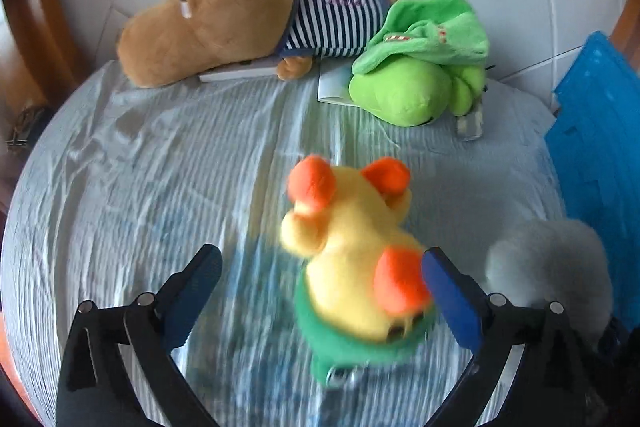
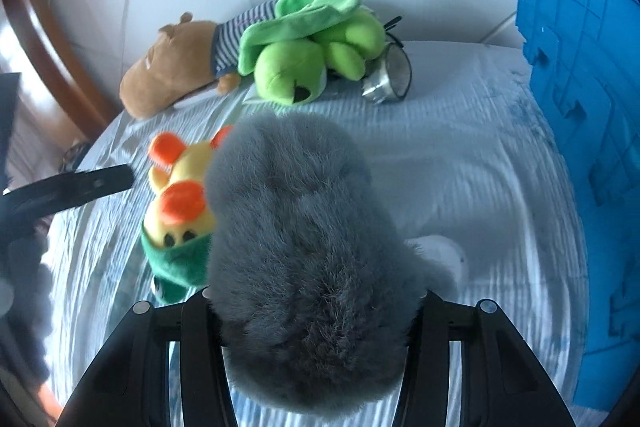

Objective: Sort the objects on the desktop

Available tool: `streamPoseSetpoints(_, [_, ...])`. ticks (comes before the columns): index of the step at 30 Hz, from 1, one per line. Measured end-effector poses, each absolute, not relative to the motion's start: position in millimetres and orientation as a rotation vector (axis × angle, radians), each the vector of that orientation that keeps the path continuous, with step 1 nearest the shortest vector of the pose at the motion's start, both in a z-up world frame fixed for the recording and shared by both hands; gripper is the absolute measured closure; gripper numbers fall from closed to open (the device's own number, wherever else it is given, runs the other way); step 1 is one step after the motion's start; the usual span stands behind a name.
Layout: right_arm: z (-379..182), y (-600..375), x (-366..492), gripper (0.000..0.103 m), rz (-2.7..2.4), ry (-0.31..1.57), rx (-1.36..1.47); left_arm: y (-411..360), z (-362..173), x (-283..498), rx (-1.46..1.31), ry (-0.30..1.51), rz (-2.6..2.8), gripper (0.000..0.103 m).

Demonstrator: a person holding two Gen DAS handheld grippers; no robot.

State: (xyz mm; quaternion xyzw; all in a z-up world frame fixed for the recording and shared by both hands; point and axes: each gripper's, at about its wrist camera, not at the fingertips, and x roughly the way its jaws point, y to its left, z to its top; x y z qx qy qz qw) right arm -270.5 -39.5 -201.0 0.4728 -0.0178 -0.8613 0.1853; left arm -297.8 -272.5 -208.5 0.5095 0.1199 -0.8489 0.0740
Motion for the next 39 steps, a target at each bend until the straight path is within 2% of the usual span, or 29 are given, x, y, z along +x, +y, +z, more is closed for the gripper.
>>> streamPoseSetpoints(8, [-223.6, -37.8, -303.2, 0.055, -2.392, -0.106, 1.362, -271.2, -292.6, -365.1, 1.861, 0.450, -2.397, 0.002])
streamPoseSetpoints(9, [-229.1, -39.7, -306.6, 0.055, -2.382, -0.105, 1.374, -268.7, -301.2, -367.2, 1.882, 0.506, -2.404, 0.015])
streamPoseSetpoints(10, [-234.9, -41.8, -309.7, 0.055, -2.372, -0.102, 1.387, -265.6, -301.3, -366.6, 1.871, 0.514, -2.423, 0.017])
streamPoseSetpoints(12, [-244.9, -44.6, -314.2, 0.055, -2.358, -0.095, 1.409, -258.5, -291.3, -362.1, 1.813, 0.470, -2.473, 0.024])
streamPoseSetpoints(17, [-245.9, -44.5, -314.4, 0.055, -2.357, -0.090, 1.408, -245.0, -243.8, -330.6, 1.657, 0.311, -2.590, 0.027])
streamPoseSetpoints(27, [-174.5, -49.4, -267.5, 0.055, -2.416, -0.058, 1.223, -235.1, -159.6, -254.6, 1.448, 0.163, -2.699, 0.036])
streamPoseSetpoints(39, [-103.1, -34.3, -201.0, 0.055, -2.471, -0.009, 1.045, -218.2, -89.4, -178.4, 1.261, 0.136, -2.786, 0.036])
